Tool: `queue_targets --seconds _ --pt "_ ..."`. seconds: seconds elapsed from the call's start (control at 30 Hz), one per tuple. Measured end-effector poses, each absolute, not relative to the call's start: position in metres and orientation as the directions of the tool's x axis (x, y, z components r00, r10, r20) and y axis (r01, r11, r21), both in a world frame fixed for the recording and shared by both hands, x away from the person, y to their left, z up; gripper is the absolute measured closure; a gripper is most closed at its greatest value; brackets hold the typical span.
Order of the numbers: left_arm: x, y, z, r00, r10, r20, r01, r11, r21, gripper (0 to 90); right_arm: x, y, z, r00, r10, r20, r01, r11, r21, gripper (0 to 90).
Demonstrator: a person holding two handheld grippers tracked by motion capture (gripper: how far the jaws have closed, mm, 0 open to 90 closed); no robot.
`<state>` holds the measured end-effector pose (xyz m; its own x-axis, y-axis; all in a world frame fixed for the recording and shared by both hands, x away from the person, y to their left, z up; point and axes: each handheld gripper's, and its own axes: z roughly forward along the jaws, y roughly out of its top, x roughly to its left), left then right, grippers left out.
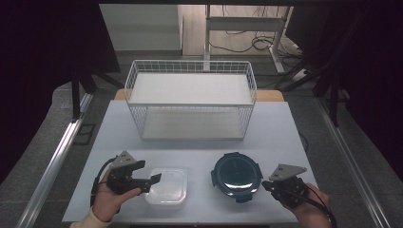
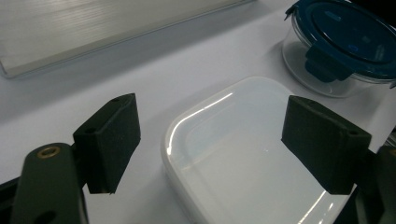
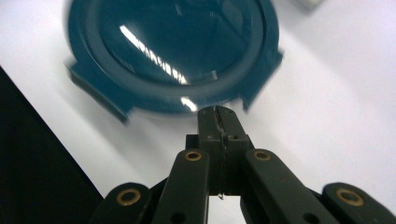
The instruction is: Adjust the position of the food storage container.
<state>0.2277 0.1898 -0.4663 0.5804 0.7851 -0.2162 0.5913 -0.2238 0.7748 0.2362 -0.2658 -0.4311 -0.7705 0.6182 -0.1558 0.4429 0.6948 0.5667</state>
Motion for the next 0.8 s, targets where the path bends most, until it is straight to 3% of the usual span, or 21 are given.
queue_targets --seconds 0.27,0.4,0.43,0.5,0.57,0.7,0.77,0.8 --pt "0.226 0.191 -0.464 0.578 0.786 -0.218 0.588 -0.217 0.779 19.6 0.247 -0.239 -0.433 -0.817 0.574 -0.056 0.395 0.627 0.671 89.5" --pt "0.224 0.184 -0.462 0.609 0.761 -0.222 0.582 -0.239 0.778 25.6 0.254 -0.234 -0.435 -0.810 0.584 -0.056 0.397 0.616 0.680 87.2" --pt "0.224 0.181 -0.462 0.626 0.746 -0.225 0.579 -0.252 0.775 28.2 0.256 -0.234 -0.436 -0.809 0.585 -0.052 0.400 0.613 0.682 82.4" --pt "0.224 0.173 -0.461 0.647 0.730 -0.222 0.574 -0.274 0.772 30.5 0.257 -0.233 -0.437 -0.798 0.600 -0.058 0.404 0.604 0.687 59.6" --pt "0.224 0.165 -0.460 0.660 0.719 -0.217 0.568 -0.289 0.771 30.5 0.258 -0.233 -0.438 -0.775 0.627 -0.080 0.408 0.592 0.695 44.9" --pt "0.224 0.153 -0.459 0.675 0.709 -0.207 0.561 -0.310 0.767 31.7 0.257 -0.236 -0.436 -0.749 0.658 -0.082 0.414 0.561 0.717 33.7" --pt "0.225 0.144 -0.458 0.690 0.697 -0.198 0.555 -0.333 0.762 37.5 0.256 -0.239 -0.436 -0.738 0.671 -0.072 0.417 0.537 0.734 31.3" --pt "0.225 0.140 -0.458 0.699 0.688 -0.196 0.554 -0.348 0.756 46.6 0.253 -0.241 -0.436 -0.725 0.684 -0.082 0.405 0.520 0.752 29.6"
